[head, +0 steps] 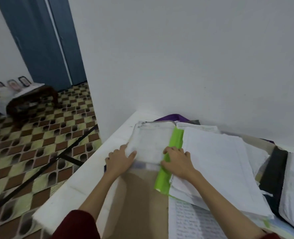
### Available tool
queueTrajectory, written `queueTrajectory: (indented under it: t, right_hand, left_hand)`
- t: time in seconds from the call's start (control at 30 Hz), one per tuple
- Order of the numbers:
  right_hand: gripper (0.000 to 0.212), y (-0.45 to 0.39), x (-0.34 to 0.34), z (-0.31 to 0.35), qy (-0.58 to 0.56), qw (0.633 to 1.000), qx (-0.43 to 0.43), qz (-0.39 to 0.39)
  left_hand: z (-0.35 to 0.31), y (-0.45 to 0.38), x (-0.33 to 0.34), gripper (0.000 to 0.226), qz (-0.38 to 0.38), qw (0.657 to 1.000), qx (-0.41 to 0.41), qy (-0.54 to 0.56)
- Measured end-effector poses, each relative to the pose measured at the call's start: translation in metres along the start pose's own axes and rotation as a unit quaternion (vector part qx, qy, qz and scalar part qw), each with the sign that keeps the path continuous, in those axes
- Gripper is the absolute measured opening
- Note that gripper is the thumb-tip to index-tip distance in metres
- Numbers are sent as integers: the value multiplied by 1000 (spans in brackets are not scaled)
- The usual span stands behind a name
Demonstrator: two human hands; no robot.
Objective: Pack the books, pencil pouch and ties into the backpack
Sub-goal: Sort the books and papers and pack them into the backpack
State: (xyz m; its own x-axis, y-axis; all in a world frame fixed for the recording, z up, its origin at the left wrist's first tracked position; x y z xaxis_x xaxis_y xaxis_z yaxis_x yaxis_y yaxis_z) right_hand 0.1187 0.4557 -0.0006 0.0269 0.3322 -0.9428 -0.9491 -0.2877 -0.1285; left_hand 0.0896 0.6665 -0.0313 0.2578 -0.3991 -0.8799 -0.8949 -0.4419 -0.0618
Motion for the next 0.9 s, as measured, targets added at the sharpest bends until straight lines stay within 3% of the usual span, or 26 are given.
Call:
queueTrajectory:
  t: [0.07, 0.13, 0.23, 0.33, 0.4, 0.47, 0.5, 0.57, 0.77, 0.83, 0.9]
  right_hand:
    - [36, -3, -1, -1, -21, 1000, 6, -8]
    - [28, -5, -11, -5, -117, 992, 37, -39]
    - [21, -5, -40, -22, -344, 925, 127, -98]
    - [27, -1, -65, -52, -446, 863, 197, -128]
    - [29, 6, -77, -68, -450, 858, 211, -128]
    - [30, 17, -84, -86, -419, 873, 218, -123]
    - [30, 23, -85, -96, -407, 878, 223, -120]
    - [24, 33, -83, -107, -384, 890, 223, -107]
    - [13, 30, -62, -93, -293, 937, 171, -90]
    - [18, 24, -50, -77, -264, 950, 149, -72]
    - [26, 18, -44, -61, -248, 958, 129, -69]
  left_hand:
    - [-9, 3, -12, 55, -16, 992, -12, 125]
    - [-22, 9, -20, 49, 23, 940, -57, 337]
    - [-57, 16, -20, 30, 129, 867, -87, 474]
    - [-94, 17, -8, 27, 174, 865, -74, 465]
    - [-91, 4, 4, 48, 115, 900, -77, 413]
    - [-71, -10, 7, 66, 15, 976, -37, 216]
    - [-63, -14, 13, 68, -20, 996, -9, 91]
    - [-45, -18, 29, 67, -35, 999, 9, -38]
    - [-58, -17, 45, 78, 32, 999, 25, -14]
    - [-73, -12, 41, 82, 83, 995, 31, 48]
    - [-92, 3, 36, 86, 166, 969, 28, 179]
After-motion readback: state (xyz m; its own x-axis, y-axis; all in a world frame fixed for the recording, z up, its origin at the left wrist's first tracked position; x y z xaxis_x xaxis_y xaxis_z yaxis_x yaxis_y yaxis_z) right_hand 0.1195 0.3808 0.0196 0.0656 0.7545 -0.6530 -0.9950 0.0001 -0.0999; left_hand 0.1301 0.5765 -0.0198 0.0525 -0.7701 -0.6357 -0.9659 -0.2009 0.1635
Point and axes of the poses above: each hand's wrist, its own y-axis away from the middle knuckle, its own x-axis out of the palm, z = x × y, the point moved 9 cm from there along -y, towards the middle knuckle, and after that the axes turned 9 degrees about -z, right-handed, at the moved point
